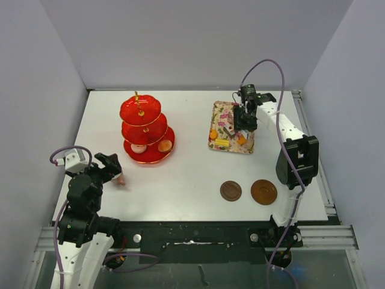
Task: Serve the afternoon tea
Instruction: Pick up the desert from the tray.
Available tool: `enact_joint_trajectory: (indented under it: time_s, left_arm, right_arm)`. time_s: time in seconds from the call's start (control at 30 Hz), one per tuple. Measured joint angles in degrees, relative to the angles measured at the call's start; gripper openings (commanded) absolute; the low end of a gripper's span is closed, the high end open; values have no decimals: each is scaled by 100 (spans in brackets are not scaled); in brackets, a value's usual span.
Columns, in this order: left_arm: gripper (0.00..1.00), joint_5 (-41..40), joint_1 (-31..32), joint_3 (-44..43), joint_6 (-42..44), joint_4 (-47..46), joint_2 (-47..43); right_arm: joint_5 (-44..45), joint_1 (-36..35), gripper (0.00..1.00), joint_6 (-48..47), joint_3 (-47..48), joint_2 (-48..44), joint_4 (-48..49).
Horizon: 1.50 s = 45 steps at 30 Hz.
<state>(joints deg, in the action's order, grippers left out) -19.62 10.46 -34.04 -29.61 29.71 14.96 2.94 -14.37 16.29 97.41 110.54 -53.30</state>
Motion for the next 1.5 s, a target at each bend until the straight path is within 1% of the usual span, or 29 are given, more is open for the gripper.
enact_joint_trajectory:
  time_s: [0.43, 0.93, 1.33, 1.5]
  left_arm:
    - [81, 0, 0, 0, 0, 0, 0]
    - [81, 0, 0, 0, 2, 0, 11]
    - [81, 0, 0, 0, 2, 0, 11]
    - [82, 0, 0, 0, 2, 0, 11]
  right_arm:
    - [31, 57, 29, 127, -212, -372, 201]
    - [-382, 39, 29, 280, -879, -1320, 446]
    - [-756, -245, 29, 417, -1327, -1655, 621]
    - [-817, -531, 29, 516, -1491, -1740, 706]
